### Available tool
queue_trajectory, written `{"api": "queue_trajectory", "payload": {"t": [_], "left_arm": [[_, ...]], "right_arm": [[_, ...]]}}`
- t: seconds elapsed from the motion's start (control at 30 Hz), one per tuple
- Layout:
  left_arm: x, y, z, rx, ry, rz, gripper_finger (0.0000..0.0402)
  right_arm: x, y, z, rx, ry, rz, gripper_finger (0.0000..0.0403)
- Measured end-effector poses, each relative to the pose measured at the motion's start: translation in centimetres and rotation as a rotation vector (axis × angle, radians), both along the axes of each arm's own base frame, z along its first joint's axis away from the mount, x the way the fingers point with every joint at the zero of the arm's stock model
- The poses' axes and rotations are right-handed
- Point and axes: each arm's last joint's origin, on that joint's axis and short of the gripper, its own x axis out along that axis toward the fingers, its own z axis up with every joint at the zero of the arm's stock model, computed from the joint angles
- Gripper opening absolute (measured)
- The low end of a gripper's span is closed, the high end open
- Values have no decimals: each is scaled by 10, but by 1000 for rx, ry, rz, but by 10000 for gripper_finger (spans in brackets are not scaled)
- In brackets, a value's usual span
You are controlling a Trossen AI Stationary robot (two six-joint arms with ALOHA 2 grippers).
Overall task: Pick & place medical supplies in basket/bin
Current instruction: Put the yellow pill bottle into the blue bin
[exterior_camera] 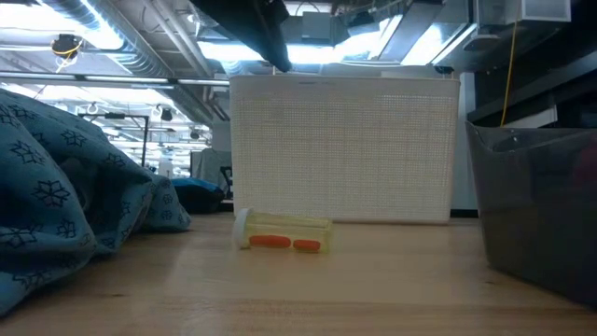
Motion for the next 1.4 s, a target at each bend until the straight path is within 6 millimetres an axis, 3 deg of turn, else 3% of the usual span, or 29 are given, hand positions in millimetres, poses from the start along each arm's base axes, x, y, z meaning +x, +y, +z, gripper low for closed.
{"api": "queue_trajectory", "payload": {"t": [0.13, 0.3, 0.4, 0.5, 0.67, 0.83, 1.0, 1.23, 1.4], "left_arm": [[-1, 5, 2, 1, -4, 6, 221], [-3, 5, 6, -3, -13, -5, 221], [-3, 5, 6, -6, -12, -2, 221], [-2, 6, 6, -11, -15, 8, 221], [3, 5, 6, -17, -56, 19, 221], [8, 4, 7, -7, -108, 29, 221], [16, 6, 2, 102, -133, 80, 221], [18, 10, -7, 293, -115, 214, 221], [27, 8, -15, 265, -133, 223, 221]], "right_arm": [[-2, -16, 24, -12, -292, -76, 245], [-1, -38, 53, -198, -808, -128, 245], [0, -52, 65, -477, -1071, -146, 245], [3, -62, 69, -877, -1208, -152, 245], [8, -76, 70, -1409, -1153, -339, 245], [14, -89, 67, -1632, -1051, -485, 245], [23, -97, 66, -1706, -987, -448, 245], [33, -102, 62, -1629, -971, -346, 245], [38, -108, 63, -1604, -956, -363, 245]]}}
